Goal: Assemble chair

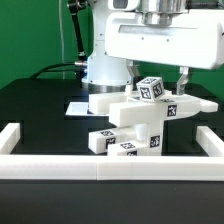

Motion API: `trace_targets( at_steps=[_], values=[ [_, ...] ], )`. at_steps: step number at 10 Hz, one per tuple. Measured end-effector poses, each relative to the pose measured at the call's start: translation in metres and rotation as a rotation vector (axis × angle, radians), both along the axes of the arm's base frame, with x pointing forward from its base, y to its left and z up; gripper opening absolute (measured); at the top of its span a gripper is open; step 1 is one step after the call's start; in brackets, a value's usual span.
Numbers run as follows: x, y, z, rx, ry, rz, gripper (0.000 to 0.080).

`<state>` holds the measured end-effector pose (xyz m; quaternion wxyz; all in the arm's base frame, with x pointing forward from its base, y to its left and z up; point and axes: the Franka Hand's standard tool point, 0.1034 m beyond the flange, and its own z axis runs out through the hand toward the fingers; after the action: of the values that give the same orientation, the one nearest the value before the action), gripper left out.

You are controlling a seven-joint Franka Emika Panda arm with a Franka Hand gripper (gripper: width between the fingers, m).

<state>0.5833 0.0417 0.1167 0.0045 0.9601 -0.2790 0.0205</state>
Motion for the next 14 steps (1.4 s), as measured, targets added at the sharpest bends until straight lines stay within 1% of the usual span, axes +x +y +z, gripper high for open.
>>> trace_targets(
  at_steps=[3, 8, 9, 14],
  values=[
    [0.0009, -0.0012, 0.0007, -0.009, 0.003, 0.257, 0.0648],
    [0.001, -0.0026, 0.0008, -0.024, 0.011, 0.599, 0.0648],
    [0.001, -0.0034, 0.0008, -0.032, 0.015, 0.705, 0.0648],
    [0.0011, -0.0077, 0.0008, -0.06, 0.033, 1.043, 0.0648]
  ],
)
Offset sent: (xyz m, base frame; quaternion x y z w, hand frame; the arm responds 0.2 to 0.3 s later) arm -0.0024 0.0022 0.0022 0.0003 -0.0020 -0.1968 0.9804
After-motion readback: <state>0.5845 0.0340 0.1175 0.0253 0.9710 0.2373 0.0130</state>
